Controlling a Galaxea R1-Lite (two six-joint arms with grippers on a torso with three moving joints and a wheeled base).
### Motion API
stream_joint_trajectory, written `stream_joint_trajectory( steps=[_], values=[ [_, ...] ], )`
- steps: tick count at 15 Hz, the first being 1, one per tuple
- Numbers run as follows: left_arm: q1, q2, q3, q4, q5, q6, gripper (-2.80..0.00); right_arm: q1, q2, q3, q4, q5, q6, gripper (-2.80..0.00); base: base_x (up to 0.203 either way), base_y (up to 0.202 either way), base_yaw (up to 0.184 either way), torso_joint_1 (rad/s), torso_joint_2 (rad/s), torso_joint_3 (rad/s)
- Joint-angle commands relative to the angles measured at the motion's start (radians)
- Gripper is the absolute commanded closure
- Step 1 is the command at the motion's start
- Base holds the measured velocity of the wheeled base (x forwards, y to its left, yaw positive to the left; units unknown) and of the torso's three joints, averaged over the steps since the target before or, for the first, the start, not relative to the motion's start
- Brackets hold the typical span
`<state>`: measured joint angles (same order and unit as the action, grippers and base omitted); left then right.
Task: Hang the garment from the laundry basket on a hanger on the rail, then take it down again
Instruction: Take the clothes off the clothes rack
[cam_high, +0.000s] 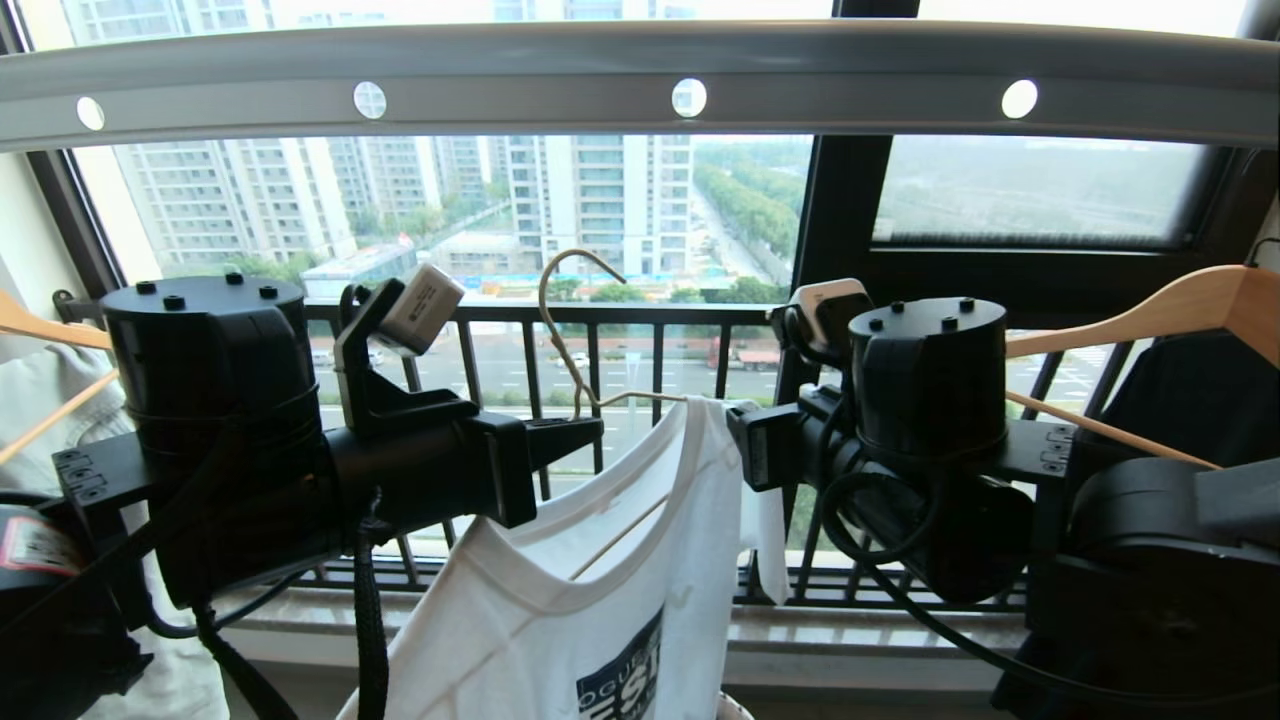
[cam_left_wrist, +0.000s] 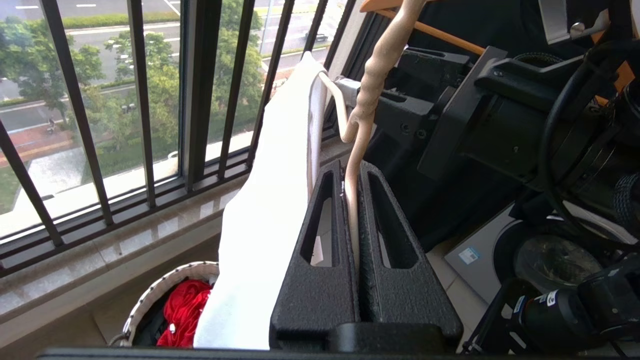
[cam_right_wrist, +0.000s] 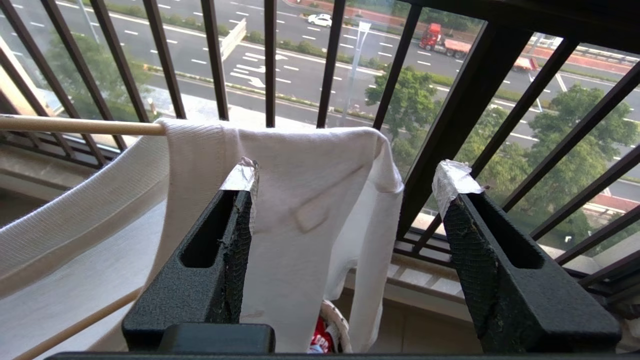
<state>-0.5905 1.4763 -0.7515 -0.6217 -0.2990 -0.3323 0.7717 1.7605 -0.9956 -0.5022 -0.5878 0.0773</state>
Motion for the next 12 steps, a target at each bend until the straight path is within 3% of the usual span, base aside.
stream_joint_trajectory(
  steps=[1,4,9,12],
  values=[
    [-0.02,0.013,-0.001,-0.028,0.027,-0.005,0.0,0.027,0.076,-0.016,-0.027,-0.066,-0.007,-2.8,0.0,0.0,0.0,0.0,0.0,0.0],
    [-0.062,0.014,-0.002,-0.036,0.091,-0.004,0.0,0.031,0.072,-0.017,-0.028,-0.092,-0.013,-2.8,0.0,0.0,0.0,0.0,0.0,0.0],
    [-0.069,0.045,-0.004,-0.038,0.112,-0.004,0.0,0.064,0.039,-0.008,-0.027,-0.095,-0.022,-2.8,0.0,0.0,0.0,0.0,0.0,0.0],
    [-0.075,0.062,-0.014,-0.065,0.168,-0.004,0.0,0.067,0.049,-0.006,-0.027,-0.095,-0.022,-2.8,0.0,0.0,0.0,0.0,0.0,0.0]
  ],
)
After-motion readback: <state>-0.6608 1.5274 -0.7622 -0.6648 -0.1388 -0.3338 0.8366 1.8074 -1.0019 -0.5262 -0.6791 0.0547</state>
